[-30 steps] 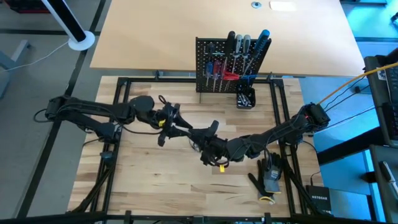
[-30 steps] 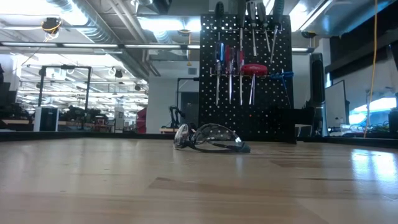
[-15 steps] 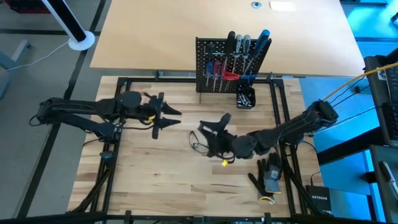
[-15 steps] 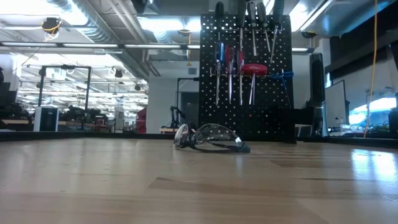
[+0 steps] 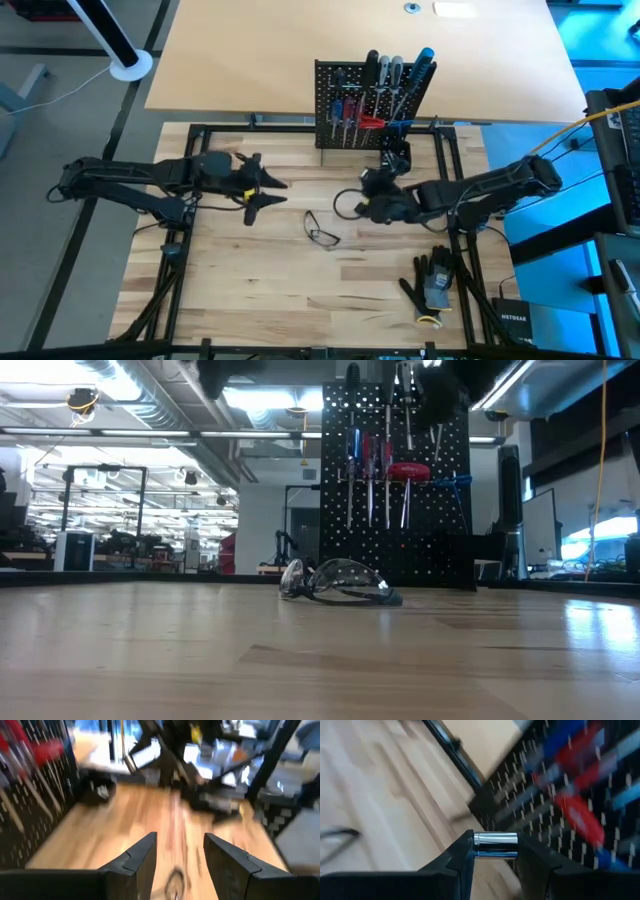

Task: Hang tools onto peg board
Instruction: Put the silver socket in the black bin on the peg board

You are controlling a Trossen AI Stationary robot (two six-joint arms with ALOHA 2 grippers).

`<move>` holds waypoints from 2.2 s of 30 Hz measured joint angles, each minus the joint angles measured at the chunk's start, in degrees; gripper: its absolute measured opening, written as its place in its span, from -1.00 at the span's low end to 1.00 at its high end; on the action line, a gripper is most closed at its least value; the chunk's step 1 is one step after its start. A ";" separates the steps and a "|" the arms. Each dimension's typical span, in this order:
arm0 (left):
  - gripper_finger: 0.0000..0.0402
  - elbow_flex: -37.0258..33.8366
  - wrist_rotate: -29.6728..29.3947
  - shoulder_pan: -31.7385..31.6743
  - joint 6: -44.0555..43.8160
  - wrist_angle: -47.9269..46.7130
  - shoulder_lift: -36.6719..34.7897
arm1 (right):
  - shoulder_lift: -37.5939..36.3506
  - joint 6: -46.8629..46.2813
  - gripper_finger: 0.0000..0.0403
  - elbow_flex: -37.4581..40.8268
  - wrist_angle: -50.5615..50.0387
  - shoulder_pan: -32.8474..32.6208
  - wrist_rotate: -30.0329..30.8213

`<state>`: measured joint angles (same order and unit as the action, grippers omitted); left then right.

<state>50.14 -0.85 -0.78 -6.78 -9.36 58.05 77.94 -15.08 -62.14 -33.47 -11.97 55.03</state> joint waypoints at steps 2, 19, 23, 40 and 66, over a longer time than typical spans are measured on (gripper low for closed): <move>-0.24 -1.59 -0.02 0.40 -0.30 -2.30 0.01 | -1.89 -5.72 -0.39 2.39 -3.40 1.74 -0.34; -0.24 -25.37 -3.03 4.93 -6.30 16.87 0.05 | -7.93 -21.14 -0.39 10.31 -8.70 28.44 -19.89; -0.24 -26.11 -3.01 4.95 -6.10 17.35 0.05 | -6.64 -20.69 -0.38 10.31 -8.35 31.29 -19.97; -0.24 -26.13 -2.98 6.09 -5.84 17.51 0.05 | -4.63 -19.43 0.02 10.03 -7.66 35.61 -24.74; -0.24 -26.13 -2.98 6.80 -8.23 17.37 0.05 | 1.04 -13.81 -0.04 2.15 -30.97 7.24 -42.66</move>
<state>24.01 -3.84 6.02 -15.01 8.01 58.11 78.98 -28.90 -59.99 -64.45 -4.74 12.37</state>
